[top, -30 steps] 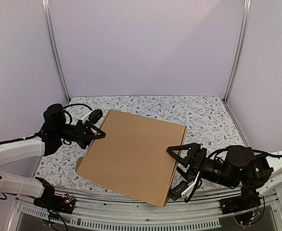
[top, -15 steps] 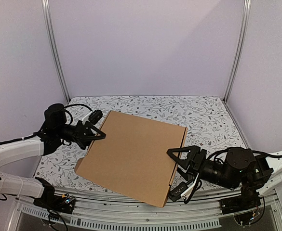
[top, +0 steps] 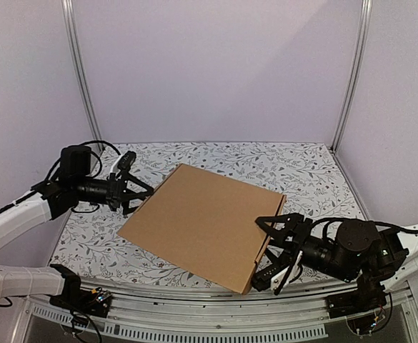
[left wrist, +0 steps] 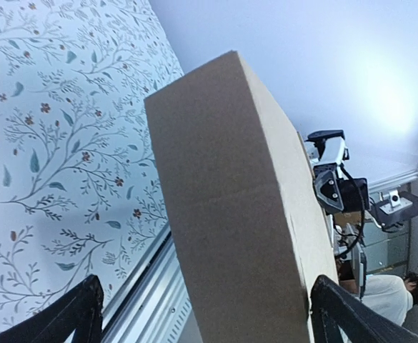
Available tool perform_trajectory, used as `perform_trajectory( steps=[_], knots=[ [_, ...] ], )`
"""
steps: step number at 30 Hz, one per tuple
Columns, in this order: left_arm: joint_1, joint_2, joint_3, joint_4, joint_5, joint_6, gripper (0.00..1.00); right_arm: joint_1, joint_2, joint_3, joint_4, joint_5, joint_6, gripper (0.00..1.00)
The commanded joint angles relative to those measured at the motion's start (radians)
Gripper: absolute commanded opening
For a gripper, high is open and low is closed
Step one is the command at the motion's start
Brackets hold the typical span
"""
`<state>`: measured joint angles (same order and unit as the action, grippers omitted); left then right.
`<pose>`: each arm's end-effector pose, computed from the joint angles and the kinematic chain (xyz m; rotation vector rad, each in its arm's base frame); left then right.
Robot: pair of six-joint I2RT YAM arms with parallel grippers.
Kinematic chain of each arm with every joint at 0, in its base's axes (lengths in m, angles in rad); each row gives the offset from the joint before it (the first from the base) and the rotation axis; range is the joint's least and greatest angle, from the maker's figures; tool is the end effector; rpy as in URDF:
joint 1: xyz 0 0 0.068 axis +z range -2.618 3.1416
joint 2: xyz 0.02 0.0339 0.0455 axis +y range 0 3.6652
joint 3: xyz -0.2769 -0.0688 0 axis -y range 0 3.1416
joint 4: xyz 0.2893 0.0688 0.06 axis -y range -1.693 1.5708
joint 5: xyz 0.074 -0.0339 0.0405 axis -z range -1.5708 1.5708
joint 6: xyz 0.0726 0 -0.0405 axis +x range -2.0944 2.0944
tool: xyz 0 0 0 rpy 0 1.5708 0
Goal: Fold the paper box
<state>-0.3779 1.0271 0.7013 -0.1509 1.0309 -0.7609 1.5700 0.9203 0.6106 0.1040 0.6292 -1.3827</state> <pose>0.2270 -0.1571 0.2636 0.3161 2.2308 -1.7156 0.0429 0.2760 0.2757 -1.6470 0.6069 -0.4208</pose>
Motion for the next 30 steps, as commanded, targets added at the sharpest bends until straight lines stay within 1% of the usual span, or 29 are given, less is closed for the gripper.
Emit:
perform_trajectory(
  steps=[1, 4, 6, 8, 12, 13, 16, 20, 24, 27, 29, 30],
  knots=[
    [0.022, -0.067, 0.056, -0.195, -0.196, 0.164, 0.99, 0.004, -0.027, 0.03, -0.04, 0.063, 0.19, 0.54],
    [0.025, -0.119, 0.085, -0.234, -0.325, 0.212, 0.99, -0.006, -0.026, 0.039, -0.086, 0.058, 0.278, 0.54],
    [0.024, -0.155, 0.092, -0.243, -0.405, 0.241, 1.0, -0.03, -0.03, 0.045, -0.131, 0.023, 0.378, 0.54],
    [0.024, -0.188, 0.08, -0.21, -0.439, 0.247, 0.99, -0.065, -0.035, 0.053, -0.15, -0.021, 0.46, 0.53],
    [0.024, -0.237, 0.039, -0.116, -0.452, 0.248, 0.99, -0.192, -0.019, 0.108, -0.249, -0.187, 0.676, 0.54],
    [0.025, -0.243, 0.032, -0.106, -0.449, 0.251, 1.0, -0.233, -0.016, 0.124, -0.268, -0.245, 0.746, 0.53],
    [0.025, -0.255, 0.014, -0.083, -0.447, 0.26, 0.99, -0.348, -0.009, 0.126, -0.274, -0.443, 0.878, 0.5],
    [0.022, -0.259, -0.002, -0.041, -0.444, 0.203, 0.99, -0.476, 0.008, 0.098, -0.222, -0.688, 1.073, 0.47],
    [0.018, -0.25, -0.034, 0.044, -0.424, 0.134, 0.99, -0.552, 0.049, 0.044, -0.124, -0.856, 1.182, 0.47],
    [0.002, -0.217, -0.014, 0.035, -0.412, 0.15, 0.99, -0.607, 0.089, -0.011, 0.002, -0.976, 1.252, 0.44],
    [-0.022, -0.197, 0.013, -0.008, -0.442, 0.185, 1.0, -0.634, 0.118, -0.051, 0.122, -1.023, 1.291, 0.43],
    [-0.035, -0.191, 0.026, -0.033, -0.474, 0.205, 0.99, -0.639, 0.145, -0.061, 0.145, -1.033, 1.306, 0.43]
  ],
)
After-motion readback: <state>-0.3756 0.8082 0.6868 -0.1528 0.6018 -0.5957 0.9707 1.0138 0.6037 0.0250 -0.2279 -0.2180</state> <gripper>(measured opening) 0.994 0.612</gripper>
